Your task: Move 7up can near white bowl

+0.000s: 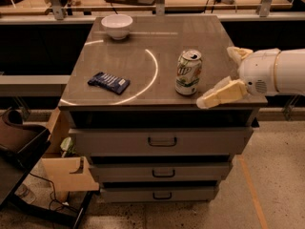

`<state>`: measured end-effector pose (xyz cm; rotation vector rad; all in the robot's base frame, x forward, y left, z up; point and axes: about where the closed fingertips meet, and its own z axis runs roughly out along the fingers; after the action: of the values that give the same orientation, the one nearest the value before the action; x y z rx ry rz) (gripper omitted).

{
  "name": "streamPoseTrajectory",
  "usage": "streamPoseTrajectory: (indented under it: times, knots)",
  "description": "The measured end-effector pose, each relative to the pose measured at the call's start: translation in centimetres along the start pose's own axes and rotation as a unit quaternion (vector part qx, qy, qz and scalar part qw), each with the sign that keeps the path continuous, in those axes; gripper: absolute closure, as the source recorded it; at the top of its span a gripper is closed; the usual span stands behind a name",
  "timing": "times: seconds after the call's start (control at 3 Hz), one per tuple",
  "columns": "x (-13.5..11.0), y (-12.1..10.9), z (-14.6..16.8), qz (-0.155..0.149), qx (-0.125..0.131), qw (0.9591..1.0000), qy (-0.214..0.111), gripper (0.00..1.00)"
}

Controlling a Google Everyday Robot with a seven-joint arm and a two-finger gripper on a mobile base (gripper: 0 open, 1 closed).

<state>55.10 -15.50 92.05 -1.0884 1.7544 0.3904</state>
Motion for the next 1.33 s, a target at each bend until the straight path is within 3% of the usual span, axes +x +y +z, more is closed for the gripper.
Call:
streamPoseTrajectory:
  times: [0.33,0.67,1.33]
  knots:
    - [0.2,0.2,1.6,0.011,0.003,0.9990,-0.044,0.00]
    - [0.5,-0.3,3.1,0.021,0.013,0.9941,-0.105,0.00]
    - [0.0,-0.8,5.8,0.028,0.004,0.9862,-0.163,0.00]
